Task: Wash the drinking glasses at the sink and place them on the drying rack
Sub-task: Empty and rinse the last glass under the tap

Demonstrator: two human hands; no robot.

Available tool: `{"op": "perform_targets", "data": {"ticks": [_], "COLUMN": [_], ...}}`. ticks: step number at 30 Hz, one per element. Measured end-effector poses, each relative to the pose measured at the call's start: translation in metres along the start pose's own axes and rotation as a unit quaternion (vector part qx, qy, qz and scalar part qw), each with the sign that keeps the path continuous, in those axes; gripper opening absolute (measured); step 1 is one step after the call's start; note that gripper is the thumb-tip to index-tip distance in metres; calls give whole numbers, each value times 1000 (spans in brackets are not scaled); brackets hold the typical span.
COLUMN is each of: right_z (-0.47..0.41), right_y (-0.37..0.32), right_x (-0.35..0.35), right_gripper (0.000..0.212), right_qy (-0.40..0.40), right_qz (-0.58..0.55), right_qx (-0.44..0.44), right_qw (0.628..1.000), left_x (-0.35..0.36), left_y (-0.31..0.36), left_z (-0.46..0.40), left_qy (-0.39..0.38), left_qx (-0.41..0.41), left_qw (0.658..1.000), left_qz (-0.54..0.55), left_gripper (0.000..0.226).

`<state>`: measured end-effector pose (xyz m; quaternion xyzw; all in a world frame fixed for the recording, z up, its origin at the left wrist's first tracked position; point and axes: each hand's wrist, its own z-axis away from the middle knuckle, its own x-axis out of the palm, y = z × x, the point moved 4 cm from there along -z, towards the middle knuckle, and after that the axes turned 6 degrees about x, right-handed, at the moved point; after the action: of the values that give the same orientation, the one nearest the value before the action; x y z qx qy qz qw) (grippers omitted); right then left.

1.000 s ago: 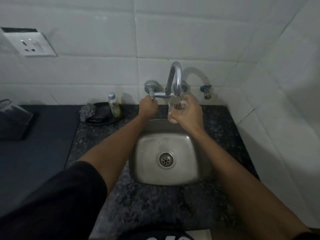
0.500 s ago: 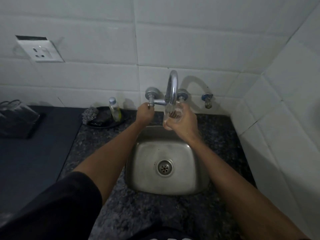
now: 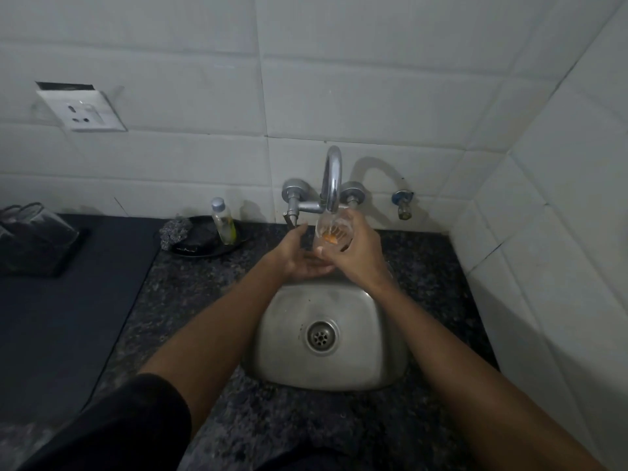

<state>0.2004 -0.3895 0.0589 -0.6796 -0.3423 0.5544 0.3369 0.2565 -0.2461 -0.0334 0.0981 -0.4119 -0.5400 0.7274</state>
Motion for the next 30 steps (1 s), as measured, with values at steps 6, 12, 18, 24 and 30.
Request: {"op": "perform_targets", "data": {"ticks": [6, 12, 18, 24, 30], "right_z": [12, 16, -12, -24, -23], "right_y": [3, 19, -7, -2, -11], "right_x": [0, 2, 2, -3, 9], "right_gripper": [76, 44, 25, 43, 30], "right_qy": [-44, -126, -217, -234, -190], "right_qz": [215, 343, 316, 391, 374], "right_qx": [-198, -340, -246, -342, -263], "right_qw": [955, 867, 890, 822, 869], "left_x": [27, 24, 30, 26, 36], "left_y": [0, 1, 4, 11, 11], "left_z": [12, 2, 5, 6, 3], "left_qy": [-124, -74, -38, -25, -34], "left_qx": [69, 132, 133, 107, 113], "left_qw": [988, 980, 984, 991, 991], "left_qz": [54, 127, 108, 79, 71], "left_gripper": [24, 15, 33, 35, 37]}}
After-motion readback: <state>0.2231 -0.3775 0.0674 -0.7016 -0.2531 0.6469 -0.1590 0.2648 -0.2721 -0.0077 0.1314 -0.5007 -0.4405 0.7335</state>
